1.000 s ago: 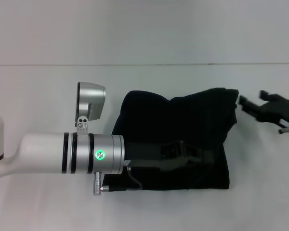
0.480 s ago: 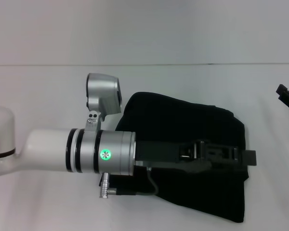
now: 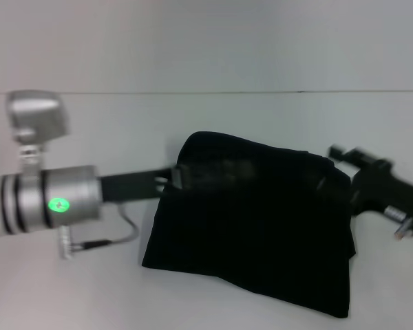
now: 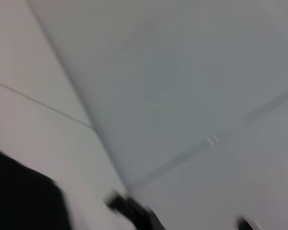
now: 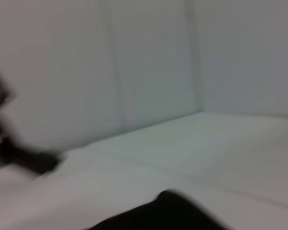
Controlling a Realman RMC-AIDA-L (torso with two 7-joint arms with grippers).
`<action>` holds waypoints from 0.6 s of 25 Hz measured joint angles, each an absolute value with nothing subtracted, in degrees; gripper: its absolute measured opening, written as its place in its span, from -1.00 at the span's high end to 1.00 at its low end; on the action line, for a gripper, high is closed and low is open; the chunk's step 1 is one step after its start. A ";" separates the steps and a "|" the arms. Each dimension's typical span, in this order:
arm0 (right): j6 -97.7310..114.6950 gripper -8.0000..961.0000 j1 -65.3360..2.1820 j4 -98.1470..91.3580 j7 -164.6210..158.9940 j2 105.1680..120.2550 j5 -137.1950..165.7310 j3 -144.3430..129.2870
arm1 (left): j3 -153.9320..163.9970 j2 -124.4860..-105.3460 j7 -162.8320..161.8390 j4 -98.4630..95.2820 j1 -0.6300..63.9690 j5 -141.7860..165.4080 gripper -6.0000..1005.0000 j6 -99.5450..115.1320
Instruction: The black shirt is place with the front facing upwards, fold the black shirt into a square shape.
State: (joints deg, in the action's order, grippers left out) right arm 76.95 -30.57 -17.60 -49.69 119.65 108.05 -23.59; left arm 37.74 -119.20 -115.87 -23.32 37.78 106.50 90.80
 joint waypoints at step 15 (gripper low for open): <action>57.05 -0.54 -33.30 -13.07 -51.04 120.12 111.09 -29.67 | 35.49 -117.16 -119.85 -20.87 35.34 106.79 -0.87 76.60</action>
